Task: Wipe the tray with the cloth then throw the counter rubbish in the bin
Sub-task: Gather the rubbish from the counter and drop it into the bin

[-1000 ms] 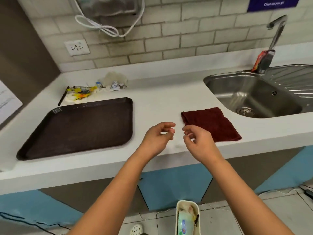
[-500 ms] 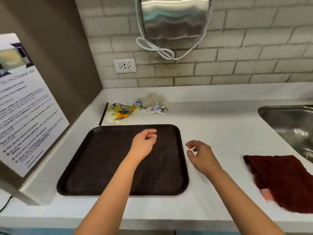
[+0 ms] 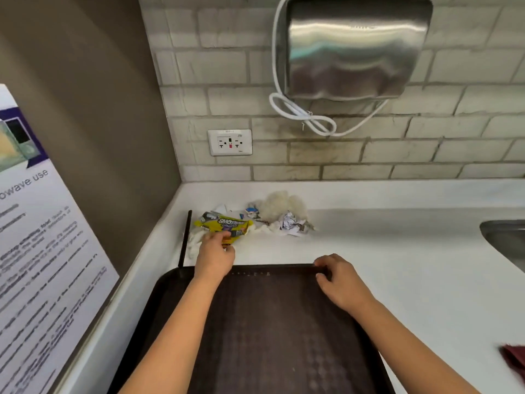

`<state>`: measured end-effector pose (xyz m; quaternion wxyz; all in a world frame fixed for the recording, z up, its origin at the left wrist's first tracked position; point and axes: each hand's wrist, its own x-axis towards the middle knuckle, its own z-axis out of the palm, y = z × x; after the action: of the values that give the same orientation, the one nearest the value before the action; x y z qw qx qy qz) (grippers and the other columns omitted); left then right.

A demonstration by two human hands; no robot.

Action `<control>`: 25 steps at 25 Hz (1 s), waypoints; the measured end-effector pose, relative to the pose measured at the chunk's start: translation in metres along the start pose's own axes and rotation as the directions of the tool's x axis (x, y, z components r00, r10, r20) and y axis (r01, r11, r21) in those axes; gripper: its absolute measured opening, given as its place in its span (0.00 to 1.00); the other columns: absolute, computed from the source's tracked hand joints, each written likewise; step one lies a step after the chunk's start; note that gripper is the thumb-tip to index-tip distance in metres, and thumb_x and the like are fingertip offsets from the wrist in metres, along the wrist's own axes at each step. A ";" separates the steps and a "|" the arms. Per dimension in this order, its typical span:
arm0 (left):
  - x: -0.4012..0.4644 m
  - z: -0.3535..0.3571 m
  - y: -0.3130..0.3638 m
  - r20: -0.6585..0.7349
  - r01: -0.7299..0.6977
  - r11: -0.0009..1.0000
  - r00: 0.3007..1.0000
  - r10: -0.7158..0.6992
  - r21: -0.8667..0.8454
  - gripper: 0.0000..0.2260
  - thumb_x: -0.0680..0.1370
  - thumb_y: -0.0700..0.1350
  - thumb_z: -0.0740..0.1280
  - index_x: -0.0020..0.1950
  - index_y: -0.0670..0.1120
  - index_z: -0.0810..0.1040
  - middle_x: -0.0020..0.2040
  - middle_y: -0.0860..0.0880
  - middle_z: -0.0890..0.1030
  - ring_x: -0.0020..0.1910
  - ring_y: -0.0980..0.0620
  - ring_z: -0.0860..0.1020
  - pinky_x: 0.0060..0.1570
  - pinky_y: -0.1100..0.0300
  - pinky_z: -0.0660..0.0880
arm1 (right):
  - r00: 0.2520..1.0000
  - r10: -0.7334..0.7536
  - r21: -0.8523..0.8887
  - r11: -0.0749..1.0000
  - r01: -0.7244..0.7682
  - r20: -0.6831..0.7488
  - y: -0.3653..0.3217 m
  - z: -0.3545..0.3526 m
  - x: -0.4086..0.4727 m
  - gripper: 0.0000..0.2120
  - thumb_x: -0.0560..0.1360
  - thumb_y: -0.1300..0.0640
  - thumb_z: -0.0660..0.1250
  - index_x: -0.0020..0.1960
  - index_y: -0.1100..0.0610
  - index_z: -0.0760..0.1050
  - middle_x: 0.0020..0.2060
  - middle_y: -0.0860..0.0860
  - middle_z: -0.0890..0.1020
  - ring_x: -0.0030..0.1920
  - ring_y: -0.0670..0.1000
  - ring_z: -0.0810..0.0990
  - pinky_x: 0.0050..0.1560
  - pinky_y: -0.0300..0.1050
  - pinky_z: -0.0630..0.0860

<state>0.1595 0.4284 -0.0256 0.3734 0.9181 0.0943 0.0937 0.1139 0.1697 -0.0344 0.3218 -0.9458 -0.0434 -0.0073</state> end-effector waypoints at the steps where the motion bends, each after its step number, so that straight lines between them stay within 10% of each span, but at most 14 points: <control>1: 0.013 0.002 -0.003 0.002 -0.008 0.999 1.000 0.008 0.046 0.19 0.76 0.37 0.61 0.66 0.45 0.72 0.68 0.43 0.68 0.67 0.46 0.69 0.65 0.56 0.65 | 1.000 0.011 -0.015 1.000 -0.010 0.011 -0.002 0.000 0.011 0.14 0.75 0.60 0.63 0.60 0.55 0.75 0.57 0.51 0.75 0.52 0.51 0.77 0.55 0.36 0.69; 8: 0.082 0.014 -0.030 0.185 -0.175 0.864 0.978 0.097 0.472 0.29 0.76 0.44 0.63 0.75 0.53 0.57 0.76 0.46 0.55 0.75 0.45 0.55 0.71 0.47 0.59 | 1.000 -0.003 -0.191 0.982 0.007 0.022 -0.018 0.000 0.107 0.19 0.75 0.57 0.62 0.66 0.53 0.70 0.63 0.54 0.70 0.63 0.57 0.71 0.61 0.47 0.71; 19: 0.117 0.015 -0.053 0.159 -0.193 0.839 0.979 0.128 0.509 0.22 0.78 0.43 0.59 0.71 0.57 0.67 0.73 0.54 0.63 0.74 0.54 0.59 0.73 0.42 0.44 | 0.991 -0.045 -0.524 0.845 0.104 0.124 -0.066 0.048 0.232 0.26 0.77 0.56 0.59 0.73 0.45 0.59 0.73 0.51 0.55 0.68 0.62 0.61 0.64 0.53 0.68; 22: 0.121 0.018 -0.057 0.107 -0.204 0.857 0.979 0.174 0.472 0.19 0.78 0.43 0.59 0.68 0.57 0.71 0.69 0.54 0.71 0.69 0.53 0.68 0.73 0.41 0.43 | 0.983 0.161 -0.580 0.810 -0.079 0.091 -0.054 0.063 0.242 0.20 0.76 0.57 0.60 0.67 0.52 0.69 0.66 0.54 0.66 0.64 0.62 0.66 0.64 0.52 0.68; 25: 0.121 0.016 -0.059 0.003 -0.253 0.876 0.961 0.276 0.410 0.16 0.74 0.38 0.65 0.58 0.52 0.81 0.57 0.51 0.81 0.58 0.49 0.78 0.71 0.38 0.52 | 0.998 0.035 -0.358 0.932 -0.051 -0.051 -0.044 0.056 0.237 0.14 0.73 0.66 0.57 0.56 0.60 0.73 0.54 0.58 0.76 0.56 0.60 0.74 0.55 0.47 0.72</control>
<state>0.2739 0.4884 -0.0664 0.1553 0.9768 -0.0042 0.1477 0.3450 0.2566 -0.0418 0.1444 -0.9890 -0.0137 -0.0288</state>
